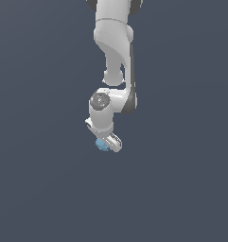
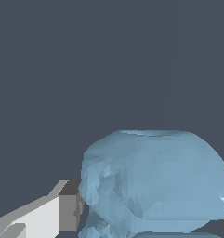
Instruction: Pick up the object and move it to a goal position.
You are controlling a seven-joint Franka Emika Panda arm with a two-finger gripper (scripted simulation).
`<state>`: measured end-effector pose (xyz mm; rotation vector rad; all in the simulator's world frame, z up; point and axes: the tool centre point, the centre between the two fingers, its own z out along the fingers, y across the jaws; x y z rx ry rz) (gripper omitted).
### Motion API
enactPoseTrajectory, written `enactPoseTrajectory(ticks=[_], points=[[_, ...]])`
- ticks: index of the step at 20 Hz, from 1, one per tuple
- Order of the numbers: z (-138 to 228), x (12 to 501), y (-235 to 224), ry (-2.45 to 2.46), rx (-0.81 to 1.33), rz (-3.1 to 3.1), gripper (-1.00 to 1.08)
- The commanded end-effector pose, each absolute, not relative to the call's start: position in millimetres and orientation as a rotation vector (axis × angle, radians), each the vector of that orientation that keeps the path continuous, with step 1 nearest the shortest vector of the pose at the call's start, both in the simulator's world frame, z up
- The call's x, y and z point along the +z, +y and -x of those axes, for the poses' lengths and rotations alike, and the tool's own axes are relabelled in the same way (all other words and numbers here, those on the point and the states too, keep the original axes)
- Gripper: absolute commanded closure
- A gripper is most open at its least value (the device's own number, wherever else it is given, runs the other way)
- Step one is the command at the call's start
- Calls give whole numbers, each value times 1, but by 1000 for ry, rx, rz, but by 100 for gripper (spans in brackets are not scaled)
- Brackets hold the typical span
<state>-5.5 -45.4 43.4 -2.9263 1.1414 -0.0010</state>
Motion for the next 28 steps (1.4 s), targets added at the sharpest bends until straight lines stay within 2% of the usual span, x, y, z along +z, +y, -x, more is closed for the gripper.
enactPoseTrajectory(ticks=[1, 12, 28], points=[[5, 47, -43, 1141, -2, 2926, 108], [9, 105, -9, 1142, -1, 2926, 108], [18, 276, 89, 1145, -3, 2928, 108]])
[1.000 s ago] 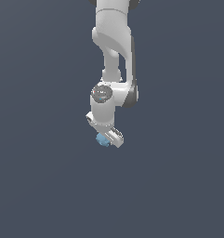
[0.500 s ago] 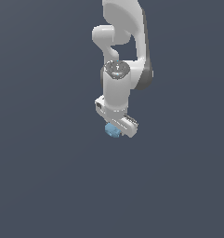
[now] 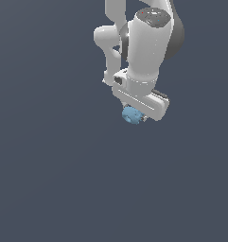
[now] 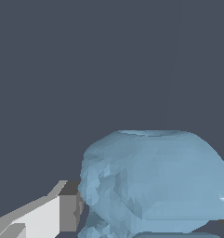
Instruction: Pick up the object and move it to a goal position.
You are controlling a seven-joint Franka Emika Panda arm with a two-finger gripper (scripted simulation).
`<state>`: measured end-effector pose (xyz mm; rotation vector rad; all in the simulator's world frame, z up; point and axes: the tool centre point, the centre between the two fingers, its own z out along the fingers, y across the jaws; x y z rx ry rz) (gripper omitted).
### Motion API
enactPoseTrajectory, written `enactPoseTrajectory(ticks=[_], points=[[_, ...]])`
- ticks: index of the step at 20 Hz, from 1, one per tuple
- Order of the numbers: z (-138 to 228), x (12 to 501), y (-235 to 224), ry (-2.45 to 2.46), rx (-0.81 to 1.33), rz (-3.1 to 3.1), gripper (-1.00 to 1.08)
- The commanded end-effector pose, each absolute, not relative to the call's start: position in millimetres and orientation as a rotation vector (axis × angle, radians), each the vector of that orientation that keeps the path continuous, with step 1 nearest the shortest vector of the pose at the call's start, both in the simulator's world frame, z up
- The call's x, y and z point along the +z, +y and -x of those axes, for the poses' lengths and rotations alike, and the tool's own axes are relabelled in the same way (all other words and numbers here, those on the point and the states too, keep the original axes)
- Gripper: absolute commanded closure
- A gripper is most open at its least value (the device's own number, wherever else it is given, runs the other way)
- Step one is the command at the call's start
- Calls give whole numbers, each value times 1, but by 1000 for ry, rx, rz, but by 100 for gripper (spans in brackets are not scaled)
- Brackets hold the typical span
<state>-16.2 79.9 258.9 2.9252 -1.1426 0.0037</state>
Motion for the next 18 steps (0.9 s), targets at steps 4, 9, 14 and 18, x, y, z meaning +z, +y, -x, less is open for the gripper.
enactPoseTrajectory(ticks=[4, 9, 14, 18], points=[[19, 319, 114, -1143, 3, -2924, 108], [20, 370, 144, -1143, 3, -2924, 108], [20, 414, 171, -1143, 2, -2925, 108], [20, 443, 188, -1142, 1, -2926, 108]])
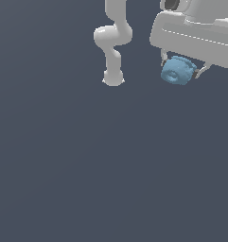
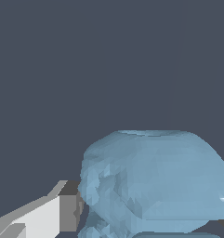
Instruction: Pick up the object and move it to a goal position.
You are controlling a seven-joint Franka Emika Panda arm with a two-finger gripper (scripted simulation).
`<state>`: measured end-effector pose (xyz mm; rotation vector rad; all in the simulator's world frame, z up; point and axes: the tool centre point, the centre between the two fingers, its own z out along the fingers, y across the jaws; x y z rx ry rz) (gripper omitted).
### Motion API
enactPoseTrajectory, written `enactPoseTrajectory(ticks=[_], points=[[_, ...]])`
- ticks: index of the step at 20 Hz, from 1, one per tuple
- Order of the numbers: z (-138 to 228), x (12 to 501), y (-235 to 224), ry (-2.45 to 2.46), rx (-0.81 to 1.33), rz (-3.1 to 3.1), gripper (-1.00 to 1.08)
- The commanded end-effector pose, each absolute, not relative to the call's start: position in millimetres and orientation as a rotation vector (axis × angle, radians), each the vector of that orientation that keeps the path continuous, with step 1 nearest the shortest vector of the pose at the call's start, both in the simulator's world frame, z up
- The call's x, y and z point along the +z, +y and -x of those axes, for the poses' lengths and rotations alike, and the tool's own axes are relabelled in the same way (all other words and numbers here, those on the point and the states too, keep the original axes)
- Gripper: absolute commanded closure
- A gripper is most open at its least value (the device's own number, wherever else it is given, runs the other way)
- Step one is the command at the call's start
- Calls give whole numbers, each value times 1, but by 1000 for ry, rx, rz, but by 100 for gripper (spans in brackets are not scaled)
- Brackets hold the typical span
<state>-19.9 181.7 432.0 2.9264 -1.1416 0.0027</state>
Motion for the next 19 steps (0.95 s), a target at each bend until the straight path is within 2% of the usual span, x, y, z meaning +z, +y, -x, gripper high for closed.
enactPoseTrajectory(ticks=[1, 9, 19], points=[[20, 449, 192, -1142, 1, -2926, 108], [18, 481, 211, -1142, 0, -2926, 108], [17, 493, 219, -1142, 0, -2926, 108]])
